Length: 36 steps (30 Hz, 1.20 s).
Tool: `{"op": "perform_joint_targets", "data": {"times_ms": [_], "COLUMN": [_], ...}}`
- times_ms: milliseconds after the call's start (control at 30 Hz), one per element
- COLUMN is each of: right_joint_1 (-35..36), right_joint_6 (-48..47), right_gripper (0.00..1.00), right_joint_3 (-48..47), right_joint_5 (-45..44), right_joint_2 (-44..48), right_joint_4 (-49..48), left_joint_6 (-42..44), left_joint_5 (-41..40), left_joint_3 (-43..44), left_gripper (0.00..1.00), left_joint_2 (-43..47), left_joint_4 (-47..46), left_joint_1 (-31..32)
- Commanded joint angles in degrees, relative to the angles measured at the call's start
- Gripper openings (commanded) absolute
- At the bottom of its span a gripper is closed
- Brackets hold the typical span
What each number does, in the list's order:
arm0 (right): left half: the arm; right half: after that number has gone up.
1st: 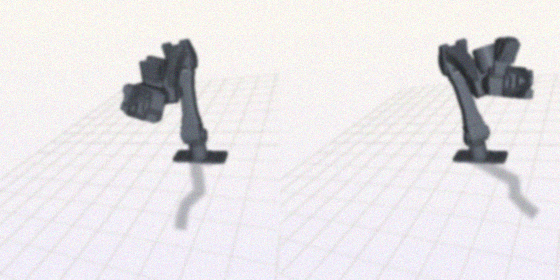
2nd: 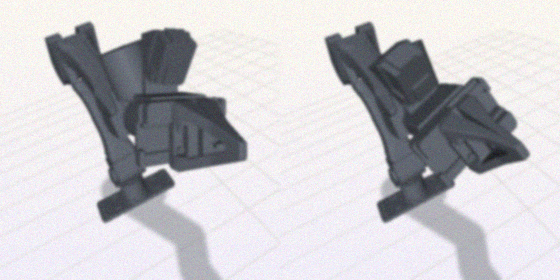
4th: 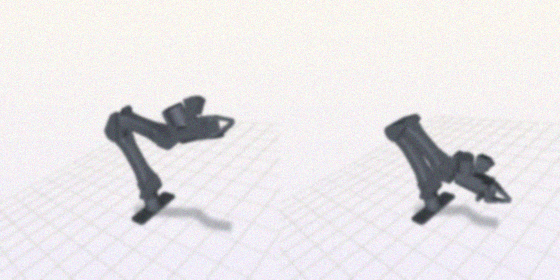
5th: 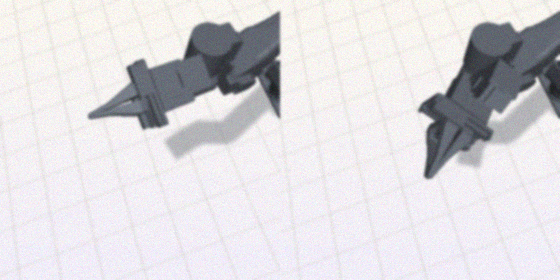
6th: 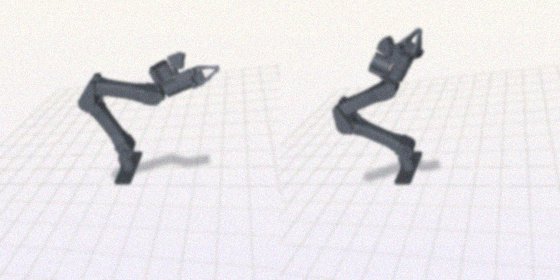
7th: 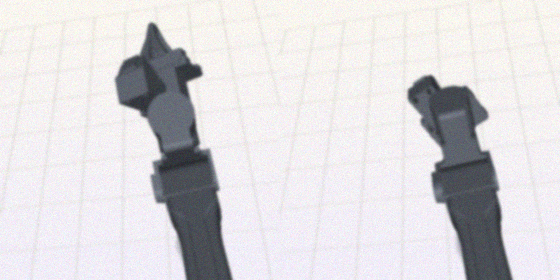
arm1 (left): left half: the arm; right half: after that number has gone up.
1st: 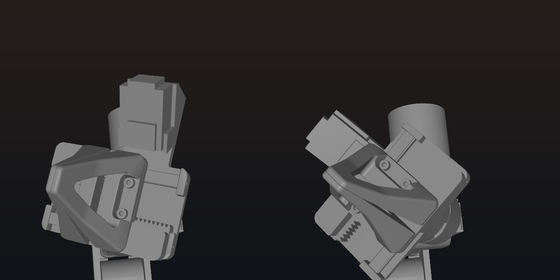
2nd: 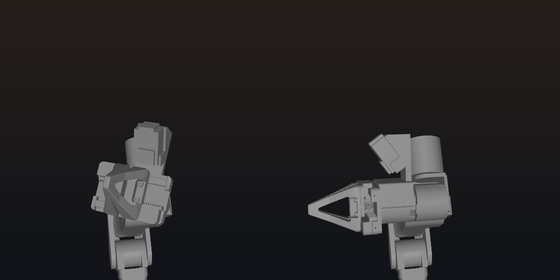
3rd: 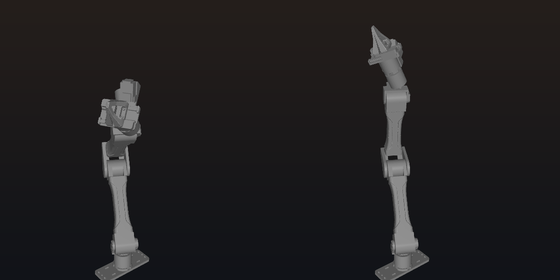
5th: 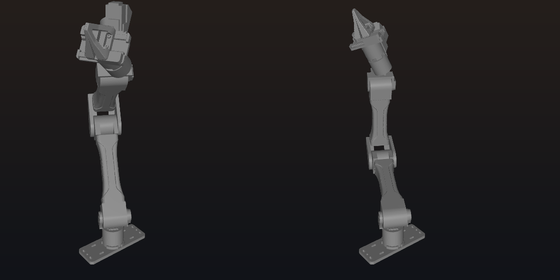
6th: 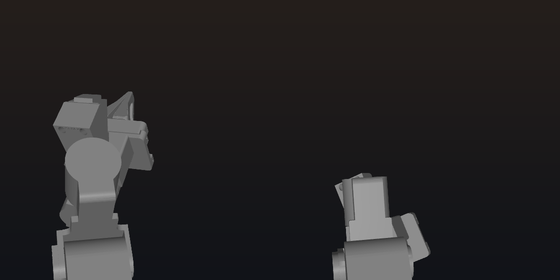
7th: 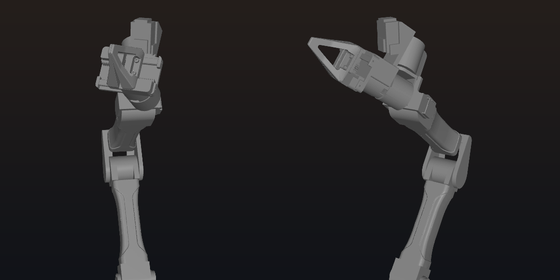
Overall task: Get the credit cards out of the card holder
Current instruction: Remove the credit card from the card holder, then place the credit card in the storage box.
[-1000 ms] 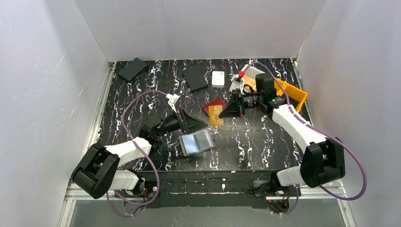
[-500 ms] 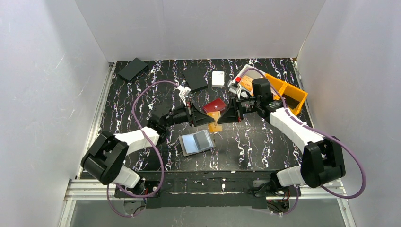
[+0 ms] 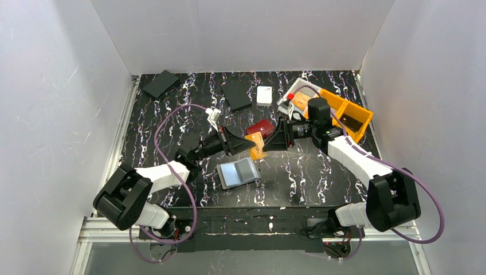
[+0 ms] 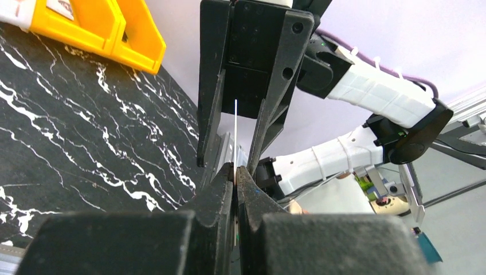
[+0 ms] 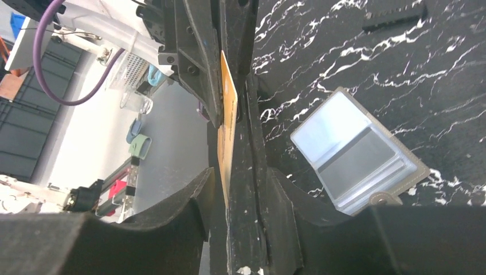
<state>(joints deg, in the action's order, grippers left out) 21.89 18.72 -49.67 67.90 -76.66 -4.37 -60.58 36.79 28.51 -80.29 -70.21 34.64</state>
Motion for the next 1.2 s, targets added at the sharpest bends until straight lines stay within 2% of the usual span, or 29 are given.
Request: {"op": "perform_joint_targets", "data": {"times_ms": [0, 267, 367, 467, 500, 567, 700, 733, 800, 833, 900, 1000, 1067, 1167], "right_joint_1": [0.16, 0.37, 0.73, 0.78, 0.71, -0.03, -4.63, -5.94, -6.52, -6.37, -6.63, -6.77, -6.77, -6.77], "right_joint_6": [8.18, 19.57, 19.96, 18.78, 17.24, 9.33, -10.49, -19.12, -36.01, -41.37, -52.04, -61.04, -65.26, -68.42], "right_gripper": [0.46, 0.43, 0.26, 0.03, 0.01, 0.01, 0.01, 0.01, 0.01, 0.01, 0.01, 0.01, 0.01, 0.01], "right_joint_3": [-0.24, -0.36, -1.10, -2.01, -2.70, -5.80, -15.00, -19.03, -27.60, -31.59, -39.54, -46.25, -49.39, -56.54], "right_joint_5": [1.41, 1.90, 2.61, 3.76, 4.09, 4.37, 1.64, -1.75, -13.51, -20.40, -32.88, -50.67, -59.05, -63.48], "right_joint_2": [0.38, -1.77, -2.00, -2.25, -2.33, -2.45, -4.45, -5.52, -8.50, -10.36, -14.29, -17.58, -19.39, -25.21], "right_joint_4": [-10.44, -19.83, -20.07, -19.65, -18.14, -9.78, 12.74, 22.24, 40.03, 46.03, 55.77, 58.22, 58.45, 61.16], "left_joint_6": [0.45, -0.16, -0.24, -0.70, -0.95, -1.20, -0.27, 0.15, 1.87, 3.17, 8.43, 24.04, 37.21, 52.14], "left_joint_5": [-3.88, -3.79, -4.18, -5.46, -6.14, -7.45, -7.63, -7.31, -5.97, -4.93, -2.09, 0.73, -0.19, -6.17], "left_joint_3": [-0.82, -1.45, -1.45, -2.21, -2.71, -4.36, -8.96, -10.41, -11.81, -11.65, -8.71, 0.87, 10.46, 18.01], "left_gripper": [0.00, 0.00, 0.00, 0.02, 0.09, 0.31, 0.68, 0.74, 0.93, 0.98, 0.98, 0.98, 0.98, 0.98], "left_joint_2": [3.50, 2.36, 1.99, 2.04, 2.31, 3.70, 10.76, 14.25, 21.70, 25.82, 33.24, 38.65, 36.79, 31.55], "left_joint_4": [-4.76, -6.93, -7.18, -7.05, -6.91, -5.80, 1.08, 3.50, 13.87, 20.49, 37.32, 64.76, 83.02, 100.83], "left_joint_1": [0.50, 0.96, 0.96, 0.95, 0.81, 0.16, -4.18, -6.00, -10.23, -12.48, -16.32, -19.37, -19.61, -19.63]}}
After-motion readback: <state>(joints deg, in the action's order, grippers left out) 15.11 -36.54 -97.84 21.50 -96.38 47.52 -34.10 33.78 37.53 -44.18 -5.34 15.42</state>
